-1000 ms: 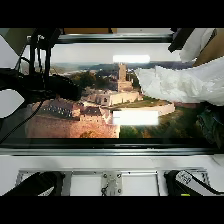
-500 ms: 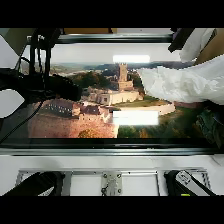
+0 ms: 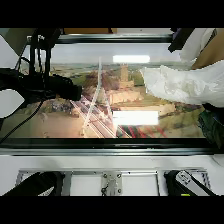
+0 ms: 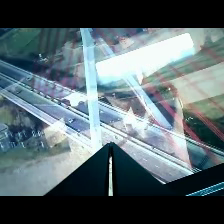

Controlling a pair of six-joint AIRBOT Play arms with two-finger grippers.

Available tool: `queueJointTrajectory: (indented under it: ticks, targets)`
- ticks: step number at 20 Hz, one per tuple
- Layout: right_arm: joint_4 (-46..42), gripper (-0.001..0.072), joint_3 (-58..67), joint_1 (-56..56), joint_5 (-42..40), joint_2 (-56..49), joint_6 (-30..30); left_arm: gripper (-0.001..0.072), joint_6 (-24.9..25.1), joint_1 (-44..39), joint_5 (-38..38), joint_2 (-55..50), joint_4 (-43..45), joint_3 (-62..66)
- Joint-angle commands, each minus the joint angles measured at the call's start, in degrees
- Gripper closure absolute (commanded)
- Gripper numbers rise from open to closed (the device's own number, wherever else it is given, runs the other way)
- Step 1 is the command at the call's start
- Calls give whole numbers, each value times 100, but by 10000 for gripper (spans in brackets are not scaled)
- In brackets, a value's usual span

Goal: Fold the clothes and pants, and hang the long-sleeved shirts on hangers.

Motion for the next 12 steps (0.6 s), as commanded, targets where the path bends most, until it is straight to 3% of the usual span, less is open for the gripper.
queueJointTrajectory:
  ticks: [1,5,12]
  targets:
    - [-2,709,2,0,61,-131,345,697,-4,4,7,-4,0,0]
    - [-256,709,20,9,-46,-472,1060,698,-4,4,7,-4,0,0]
    - [-350,710,24,13,-632,-949,1163,697,-7,4,4,-4,-4,0]
